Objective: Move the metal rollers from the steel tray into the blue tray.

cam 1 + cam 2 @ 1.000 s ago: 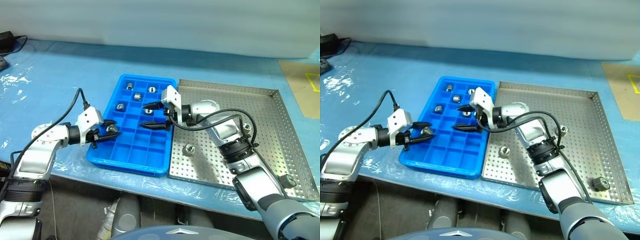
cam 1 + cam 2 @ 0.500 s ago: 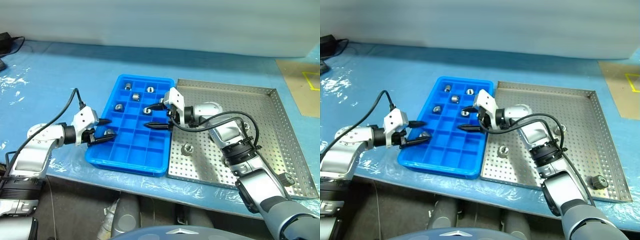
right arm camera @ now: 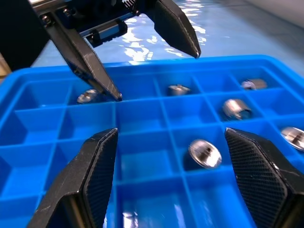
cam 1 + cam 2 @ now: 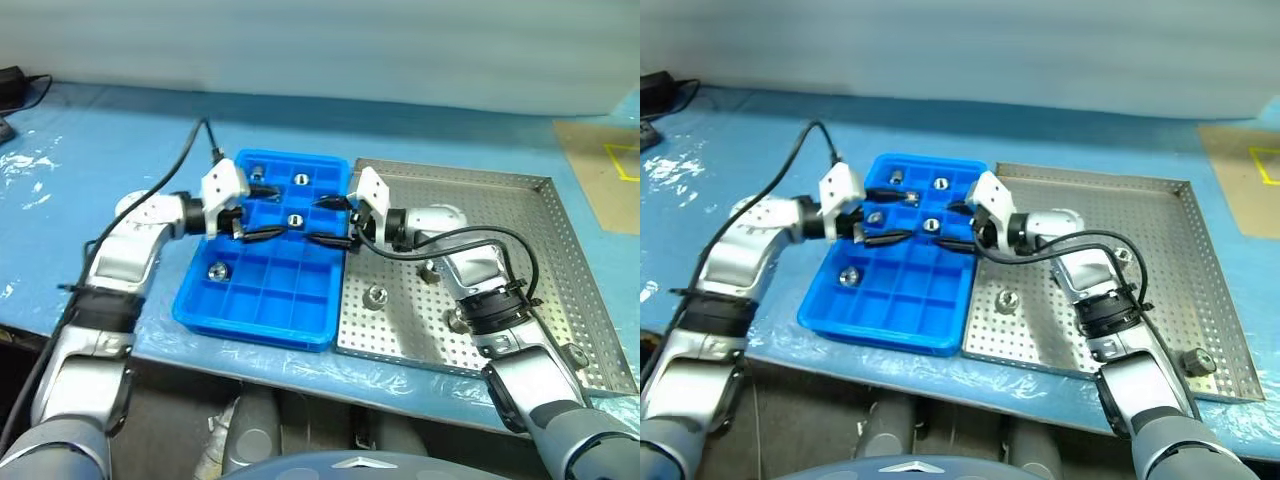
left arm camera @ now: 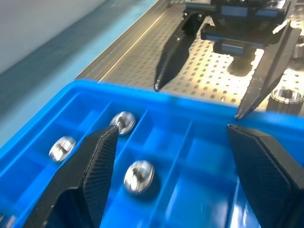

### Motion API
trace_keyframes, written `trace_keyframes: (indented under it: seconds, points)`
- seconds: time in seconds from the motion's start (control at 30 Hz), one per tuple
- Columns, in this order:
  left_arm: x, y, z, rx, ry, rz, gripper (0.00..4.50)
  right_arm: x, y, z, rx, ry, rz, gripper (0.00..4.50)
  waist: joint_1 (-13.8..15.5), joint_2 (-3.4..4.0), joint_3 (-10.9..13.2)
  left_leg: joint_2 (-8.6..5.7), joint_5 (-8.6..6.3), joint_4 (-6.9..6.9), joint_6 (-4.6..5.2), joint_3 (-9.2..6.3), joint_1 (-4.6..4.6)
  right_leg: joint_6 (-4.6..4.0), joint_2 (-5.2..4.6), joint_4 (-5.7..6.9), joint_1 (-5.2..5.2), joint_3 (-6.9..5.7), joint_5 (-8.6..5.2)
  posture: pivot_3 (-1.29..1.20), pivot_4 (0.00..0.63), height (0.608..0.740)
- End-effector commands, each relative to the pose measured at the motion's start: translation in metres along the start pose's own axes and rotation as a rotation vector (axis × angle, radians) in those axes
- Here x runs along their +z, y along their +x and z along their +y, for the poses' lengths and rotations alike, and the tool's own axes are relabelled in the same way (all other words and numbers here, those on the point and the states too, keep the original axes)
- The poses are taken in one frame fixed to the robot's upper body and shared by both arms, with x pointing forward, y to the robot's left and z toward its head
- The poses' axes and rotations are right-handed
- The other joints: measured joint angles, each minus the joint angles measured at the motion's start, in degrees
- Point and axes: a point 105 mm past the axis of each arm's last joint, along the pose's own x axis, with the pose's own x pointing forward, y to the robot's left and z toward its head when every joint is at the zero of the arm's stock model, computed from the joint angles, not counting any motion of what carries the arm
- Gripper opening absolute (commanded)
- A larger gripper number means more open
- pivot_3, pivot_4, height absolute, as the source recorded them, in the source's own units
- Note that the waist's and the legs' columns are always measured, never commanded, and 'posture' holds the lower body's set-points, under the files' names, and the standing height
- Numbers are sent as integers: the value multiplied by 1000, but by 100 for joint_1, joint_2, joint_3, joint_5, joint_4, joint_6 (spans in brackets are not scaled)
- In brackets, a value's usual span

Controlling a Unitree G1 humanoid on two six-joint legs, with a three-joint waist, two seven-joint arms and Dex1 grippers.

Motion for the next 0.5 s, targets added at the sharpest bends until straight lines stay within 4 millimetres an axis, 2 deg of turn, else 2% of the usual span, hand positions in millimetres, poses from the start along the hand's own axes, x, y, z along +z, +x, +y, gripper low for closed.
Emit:
trace_keyframes:
  seconds: [0.03, 0.13, 0.23, 0.4, 0.5]
  points:
    - [-2, 20, 6, -49, 32, 0, 3808, 10, -26, -13, -118, -26, -21, 3682, -44, -2, 0, 0, 1, 0, -2, 0, 0, 0, 3, 2, 0, 0, 0, -126, 150, 740]
    - [-4, 41, 2, -143, 57, 10, 3808, 5, -49, -20, -216, -28, 10, 3682, -175, -3, 0, 1, 3, -1, -2, 1, -2, 2, 9, 4, -3, 0, 1, -235, 150, 740]
    - [-5, 62, -12, -314, 83, 31, 3808, 1, -82, -24, -346, -16, 37, 3682, -286, -5, 0, -2, 0, 2, 4, 9, -3, 11, 9, 4, -4, 3, 7, -338, 150, 740]
    - [9, 87, -29, -501, 134, 7, 3808, -12, -110, 3, -451, 42, 86, 3682, -502, -5, -1, -4, -16, 12, 51, 31, -5, 14, 9, -1, 3, 6, 8, -509, 150, 740]
    - [15, 92, -39, -591, 179, 1, 3808, -19, -118, 17, -490, 82, 106, 3682, -653, -5, -1, -3, -24, 13, 75, 34, -5, 5, 9, -8, 4, 7, 3, -537, 150, 740]
